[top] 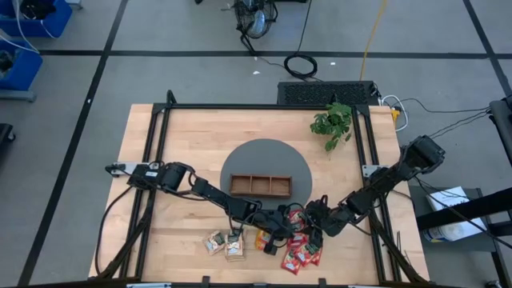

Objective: Pick & Place Tea
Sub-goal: Put the red tea bag into the right section of the wooden organizer

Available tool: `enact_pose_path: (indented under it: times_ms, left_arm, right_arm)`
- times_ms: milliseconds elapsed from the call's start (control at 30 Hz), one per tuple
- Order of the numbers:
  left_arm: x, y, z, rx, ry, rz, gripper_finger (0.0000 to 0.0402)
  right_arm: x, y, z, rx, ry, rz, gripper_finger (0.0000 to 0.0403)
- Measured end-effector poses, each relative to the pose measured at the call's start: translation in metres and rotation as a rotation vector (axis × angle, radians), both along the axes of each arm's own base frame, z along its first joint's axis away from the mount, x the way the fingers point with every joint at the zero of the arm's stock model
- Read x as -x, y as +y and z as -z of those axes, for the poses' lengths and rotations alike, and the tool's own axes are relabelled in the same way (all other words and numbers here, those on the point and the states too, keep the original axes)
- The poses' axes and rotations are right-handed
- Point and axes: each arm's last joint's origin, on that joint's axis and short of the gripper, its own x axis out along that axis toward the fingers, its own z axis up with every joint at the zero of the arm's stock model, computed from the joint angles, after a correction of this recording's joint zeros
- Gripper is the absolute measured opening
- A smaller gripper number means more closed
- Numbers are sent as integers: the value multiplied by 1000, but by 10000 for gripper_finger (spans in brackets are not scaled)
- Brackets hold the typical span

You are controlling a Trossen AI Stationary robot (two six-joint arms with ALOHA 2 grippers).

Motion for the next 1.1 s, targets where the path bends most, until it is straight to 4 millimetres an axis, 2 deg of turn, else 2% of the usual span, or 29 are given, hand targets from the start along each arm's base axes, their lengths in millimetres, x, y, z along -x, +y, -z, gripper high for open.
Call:
enact_pose_path:
  times_ms: [300,567,667,833,1100]
  left_arm:
    - [-1,1,0,-19,-19,-17,11]
    - [0,1,2,-38,-5,-7,8]
    - [2,-4,2,-71,-11,18,32]
    - [7,-15,-5,-102,-27,63,89]
    - [25,-32,-53,-137,-11,110,168]
  right_arm:
    - [-2,0,8,33,12,-14,109]
    - [-3,-1,6,58,-10,-45,27]
    - [-3,0,4,79,-28,-76,5]
    - [-4,0,3,86,-44,-95,3]
    - [-4,0,-11,119,-126,-160,1]
